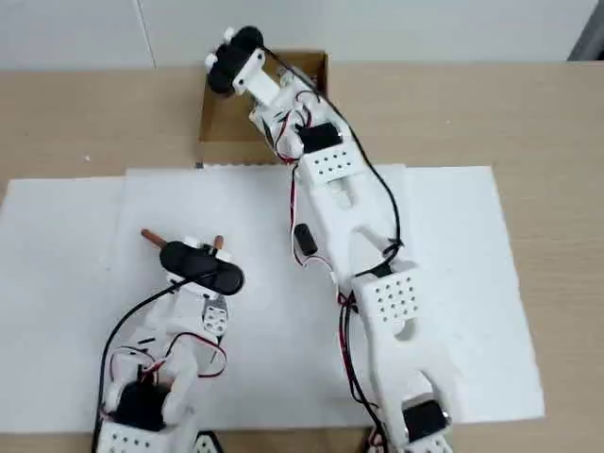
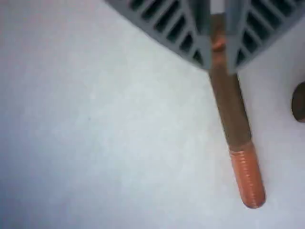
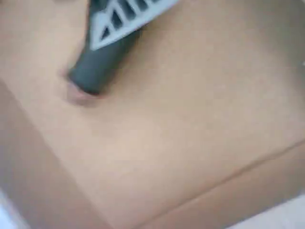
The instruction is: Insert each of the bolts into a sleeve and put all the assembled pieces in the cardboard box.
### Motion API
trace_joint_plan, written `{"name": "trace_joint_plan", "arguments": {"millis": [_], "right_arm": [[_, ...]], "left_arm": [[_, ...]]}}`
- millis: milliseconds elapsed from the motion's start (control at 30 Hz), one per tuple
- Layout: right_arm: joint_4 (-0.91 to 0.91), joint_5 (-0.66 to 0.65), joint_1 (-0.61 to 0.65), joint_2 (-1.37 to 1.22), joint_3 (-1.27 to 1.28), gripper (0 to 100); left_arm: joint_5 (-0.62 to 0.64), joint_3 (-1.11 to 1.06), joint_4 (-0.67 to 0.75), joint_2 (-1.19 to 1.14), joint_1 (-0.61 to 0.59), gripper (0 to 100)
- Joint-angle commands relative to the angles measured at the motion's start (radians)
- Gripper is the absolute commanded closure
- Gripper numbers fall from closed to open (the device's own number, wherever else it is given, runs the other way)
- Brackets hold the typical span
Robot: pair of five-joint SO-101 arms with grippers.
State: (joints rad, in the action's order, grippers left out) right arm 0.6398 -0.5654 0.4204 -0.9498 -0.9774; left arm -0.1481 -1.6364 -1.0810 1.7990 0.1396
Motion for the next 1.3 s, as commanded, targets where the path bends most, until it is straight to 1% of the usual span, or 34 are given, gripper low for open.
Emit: {"name": "trace_joint_plan", "arguments": {"millis": [0, 100, 300, 400, 800, 900, 967, 1067, 1167, 1267], "right_arm": [[0.005, -0.009, 0.001, 0.022, -0.055, 87.7], [0.045, -0.005, -0.005, 0.035, -0.071, 89.4], [0.326, -0.003, -0.01, 0.114, -0.153, 99.5], [0.466, 0.009, -0.01, 0.148, -0.219, 99.5], [0.998, 0.287, -0.004, 0.202, -0.459, 99.3], [1.033, 0.385, -0.01, 0.202, -0.488, 99.4], [1.038, 0.427, -0.012, 0.202, -0.485, 99.5], [1.044, 0.448, -0.008, 0.202, -0.48, 99.5], [1.055, 0.457, -0.005, 0.202, -0.477, 99.5], [1.056, 0.457, -0.005, 0.208, -0.411, 99.5]], "left_arm": [[-0.006, 0.004, 0.025, 0.011, -0.003, 99], [-0.006, 0.004, 0.025, 0.011, -0.003, 99], [-0.006, 0.004, 0.025, 0.011, -0.003, 99], [-0.006, 0.004, 0.026, 0.011, -0.003, 99], [-0.006, 0.004, 0.026, 0.011, -0.005, 99], [-0.006, 0.002, 0.028, 0.011, -0.006, 99], [-0.005, 0.002, 0.029, 0.011, -0.035, 99], [-0.002, -0.001, 0.051, 0.012, -0.083, 99], [-0.002, -0.002, 0.057, 0.012, -0.097, 99], [0.023, -0.007, 0.06, 0.012, -0.097, 99]]}}
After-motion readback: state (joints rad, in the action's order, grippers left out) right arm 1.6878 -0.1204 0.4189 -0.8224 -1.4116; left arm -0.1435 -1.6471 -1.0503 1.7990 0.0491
